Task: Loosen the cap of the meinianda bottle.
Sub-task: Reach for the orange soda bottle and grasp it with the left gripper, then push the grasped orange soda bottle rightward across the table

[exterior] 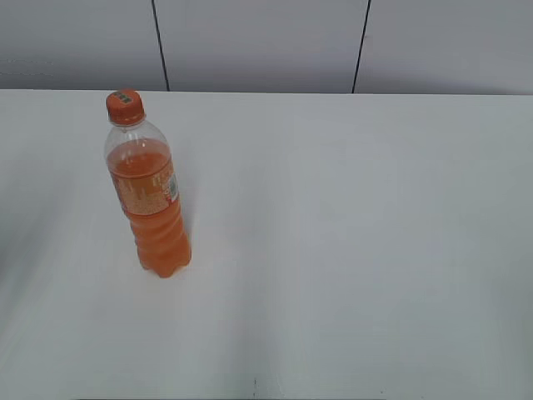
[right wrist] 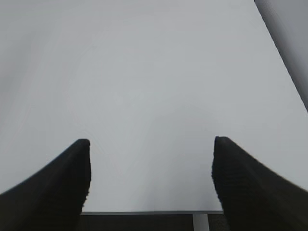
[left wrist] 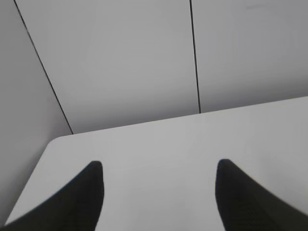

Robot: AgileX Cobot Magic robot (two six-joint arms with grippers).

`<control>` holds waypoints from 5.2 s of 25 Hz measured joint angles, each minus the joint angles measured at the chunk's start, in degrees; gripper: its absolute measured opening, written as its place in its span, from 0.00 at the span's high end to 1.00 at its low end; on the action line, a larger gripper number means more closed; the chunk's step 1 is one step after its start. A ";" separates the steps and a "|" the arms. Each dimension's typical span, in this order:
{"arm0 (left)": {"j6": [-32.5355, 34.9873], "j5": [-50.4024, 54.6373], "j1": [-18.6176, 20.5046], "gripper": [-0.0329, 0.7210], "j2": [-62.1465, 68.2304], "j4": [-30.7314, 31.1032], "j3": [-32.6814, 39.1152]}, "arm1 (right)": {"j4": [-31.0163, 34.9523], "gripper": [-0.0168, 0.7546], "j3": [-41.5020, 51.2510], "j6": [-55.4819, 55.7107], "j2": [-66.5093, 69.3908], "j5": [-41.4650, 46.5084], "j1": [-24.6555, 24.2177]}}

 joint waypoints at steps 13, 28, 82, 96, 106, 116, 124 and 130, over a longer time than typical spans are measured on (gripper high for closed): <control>-5.41 -13.43 3.83 0.39 29.08 6.66 -1.32 | -0.06 0.22 0.00 0.00 0.00 0.00 0.00; -17.95 -33.25 9.05 0.39 44.90 58.91 -4.88 | -0.06 0.22 0.00 0.00 0.00 0.00 0.00; -11.57 -53.51 -2.65 0.21 67.01 50.12 -12.71 | 0.16 0.22 0.00 0.13 0.00 0.00 0.00; -11.25 -53.92 -2.72 0.39 67.03 52.05 -12.71 | 0.16 0.22 0.00 0.13 0.00 0.00 0.00; -10.91 -54.28 -2.72 0.42 67.03 56.09 -12.71 | 0.17 0.22 -1.07 0.13 0.00 0.00 0.00; -10.91 -54.35 -2.77 0.42 67.03 56.92 -12.71 | 2.21 0.22 -8.67 -0.62 15.55 3.87 0.00; -10.91 -53.76 -8.43 0.42 67.03 52.09 -12.71 | 5.45 0.22 -20.21 -10.22 36.53 7.21 0.00; -10.91 -53.15 -10.83 0.42 67.03 50.71 -12.71 | 6.64 0.26 -31.40 -13.68 49.09 7.23 0.00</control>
